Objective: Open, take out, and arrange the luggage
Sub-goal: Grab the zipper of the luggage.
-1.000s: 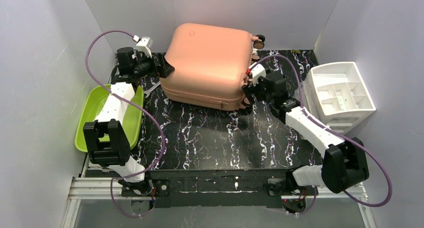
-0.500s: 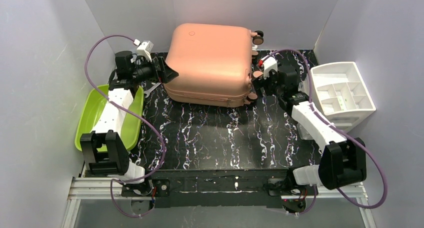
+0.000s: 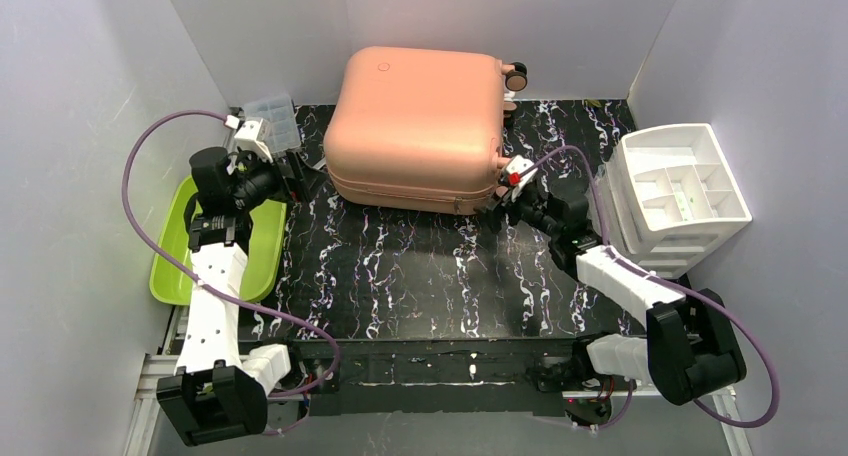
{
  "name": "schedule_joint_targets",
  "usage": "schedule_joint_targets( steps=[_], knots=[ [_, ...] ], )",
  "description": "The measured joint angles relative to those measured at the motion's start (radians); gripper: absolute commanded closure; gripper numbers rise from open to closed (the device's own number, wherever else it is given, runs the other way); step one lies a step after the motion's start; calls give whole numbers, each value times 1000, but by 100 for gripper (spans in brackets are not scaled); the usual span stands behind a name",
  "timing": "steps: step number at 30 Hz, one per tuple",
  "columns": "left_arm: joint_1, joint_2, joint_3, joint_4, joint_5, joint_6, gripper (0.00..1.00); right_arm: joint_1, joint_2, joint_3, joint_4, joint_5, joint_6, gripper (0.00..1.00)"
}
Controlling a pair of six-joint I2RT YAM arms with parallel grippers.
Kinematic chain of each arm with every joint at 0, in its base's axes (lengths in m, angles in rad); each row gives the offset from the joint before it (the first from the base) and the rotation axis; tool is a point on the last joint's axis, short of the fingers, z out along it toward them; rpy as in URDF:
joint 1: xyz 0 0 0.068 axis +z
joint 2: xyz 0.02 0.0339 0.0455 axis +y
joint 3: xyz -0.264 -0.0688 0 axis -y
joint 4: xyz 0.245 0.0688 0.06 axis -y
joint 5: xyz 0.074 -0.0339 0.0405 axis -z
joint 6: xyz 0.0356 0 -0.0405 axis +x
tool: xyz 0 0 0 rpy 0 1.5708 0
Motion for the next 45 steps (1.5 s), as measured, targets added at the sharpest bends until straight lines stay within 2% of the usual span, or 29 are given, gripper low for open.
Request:
schedule_joint_targets(
  steps=[7,18,24,27,34,39,42,45],
  knots=[
    [17,30,0,2,-3,-10,2,20,-8,-100,34,0,16,9],
    [18,41,0,23,-2,-25,2,13,70,-106,98,86,55,14],
    [18,41,0,26,0,-33,2,13,135,-106,124,127,68,27],
    [18,44,0,32,3,-36,2,14,141,-106,142,132,69,37],
    [18,81,15,35,20,-47,2,20,166,-106,179,127,70,48],
    [9,179,149,30,55,-80,2,24,200,-104,200,136,68,54],
    [-27,237,246,43,49,-93,2,27,217,-103,221,143,64,65],
    [-113,295,323,65,25,-93,2,27,230,-103,237,146,63,75]
  ],
)
